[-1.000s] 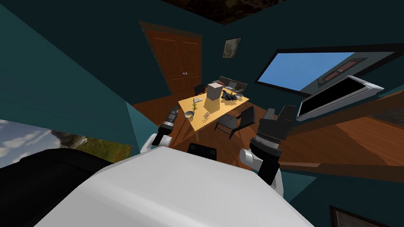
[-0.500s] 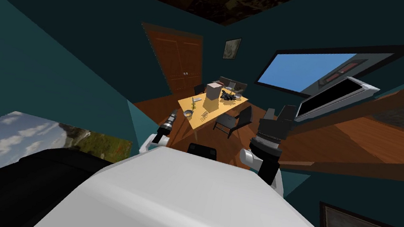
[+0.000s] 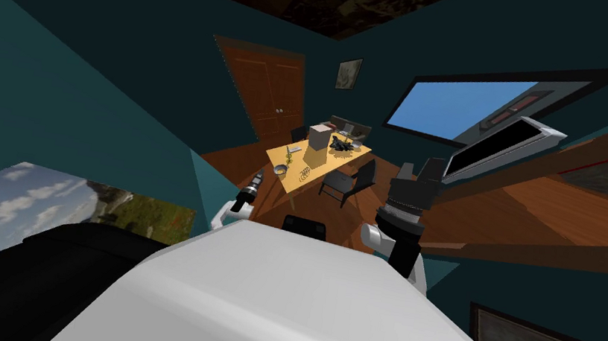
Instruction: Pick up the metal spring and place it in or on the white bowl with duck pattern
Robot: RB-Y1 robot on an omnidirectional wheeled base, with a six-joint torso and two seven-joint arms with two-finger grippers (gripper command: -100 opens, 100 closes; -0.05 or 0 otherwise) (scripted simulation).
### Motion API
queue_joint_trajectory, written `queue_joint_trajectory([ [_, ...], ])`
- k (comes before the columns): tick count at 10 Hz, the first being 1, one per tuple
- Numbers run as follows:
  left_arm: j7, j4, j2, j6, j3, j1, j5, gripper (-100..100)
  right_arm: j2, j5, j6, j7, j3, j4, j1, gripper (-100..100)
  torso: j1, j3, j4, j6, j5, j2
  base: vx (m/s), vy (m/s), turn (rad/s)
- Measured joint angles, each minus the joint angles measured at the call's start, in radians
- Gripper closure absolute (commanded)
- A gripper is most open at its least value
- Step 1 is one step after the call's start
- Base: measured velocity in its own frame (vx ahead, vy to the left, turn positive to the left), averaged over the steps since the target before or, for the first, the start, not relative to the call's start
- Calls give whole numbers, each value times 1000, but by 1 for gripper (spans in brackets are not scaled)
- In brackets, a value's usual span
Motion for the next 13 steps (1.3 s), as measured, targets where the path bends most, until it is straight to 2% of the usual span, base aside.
queue_joint_trajectory([
  [2, 8, 62, 12, 61, 19, -29, 14, -100, 0, 0, 0, 0, 0, 0, 0, 0, -3, -2, -1, 0, -1, -4, 76, -190, 24],
  [5, 10, 153, -7, 151, 39, -73, 27, -100, 0, 0, 0, 0, 0, 0, 0, 0, -6, -3, -1, 0, -2, -5, 68, -175, 14],
  [7, 17, 197, 5, 184, 48, -93, 47, -100, 0, 0, 0, 0, 0, 0, 0, 0, 0, -3, -1, 0, 0, -5, 85, -113, 1],
  [8, 18, 215, -6, 210, 53, -102, 53, -100, 0, 0, 0, 0, 0, 0, 0, 0, -1, -3, -1, 0, 0, -6, 80, -125, 8],
  [11, 20, 279, -22, 245, 65, -130, 74, -100, 0, 0, 0, 0, 0, 0, 0, 0, -3, -4, -1, 0, -1, -7, 108, -151, 0],
  [13, 24, 342, -33, 283, 75, -171, 100, -100, 0, 0, 0, 0, 0, 0, 0, 0, -4, -6, -2, 0, -1, -10, 153, -182, -10],
])
